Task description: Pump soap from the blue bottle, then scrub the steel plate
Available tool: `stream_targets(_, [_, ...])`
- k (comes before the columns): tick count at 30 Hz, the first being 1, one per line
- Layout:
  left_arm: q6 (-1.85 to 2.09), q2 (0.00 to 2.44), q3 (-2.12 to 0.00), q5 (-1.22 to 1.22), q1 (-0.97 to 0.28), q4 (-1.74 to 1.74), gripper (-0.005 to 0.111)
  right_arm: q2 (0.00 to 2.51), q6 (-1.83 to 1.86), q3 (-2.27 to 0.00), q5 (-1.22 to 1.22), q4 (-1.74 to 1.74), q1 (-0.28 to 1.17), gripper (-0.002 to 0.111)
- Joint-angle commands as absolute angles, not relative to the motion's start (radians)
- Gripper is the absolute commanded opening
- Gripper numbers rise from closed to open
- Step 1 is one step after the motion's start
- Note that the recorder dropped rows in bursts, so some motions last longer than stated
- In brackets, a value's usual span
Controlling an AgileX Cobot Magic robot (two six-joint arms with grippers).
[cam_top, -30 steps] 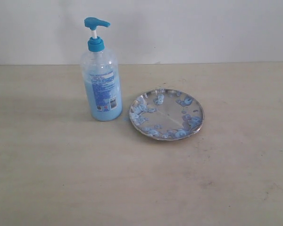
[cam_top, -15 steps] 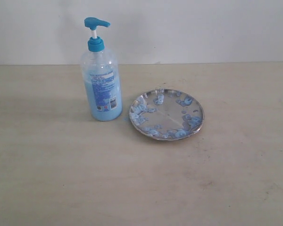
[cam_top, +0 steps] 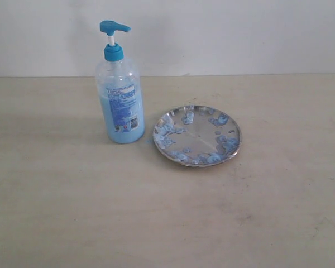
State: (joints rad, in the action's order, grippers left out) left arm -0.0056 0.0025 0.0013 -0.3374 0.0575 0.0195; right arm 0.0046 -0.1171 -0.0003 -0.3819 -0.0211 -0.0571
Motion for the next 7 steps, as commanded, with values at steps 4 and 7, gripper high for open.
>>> stream_targets(4, [0.000, 0.000, 0.000, -0.327, 0.060, 0.018, 0.004, 0.000, -0.122, 0.000, -0.379, -0.031, -0.061, 0.000])
stream_targets(7, [0.000, 0.000, 0.000, -0.327, 0.060, 0.018, 0.004, 0.000, -0.122, 0.000, -0.379, -0.031, -0.061, 0.000])
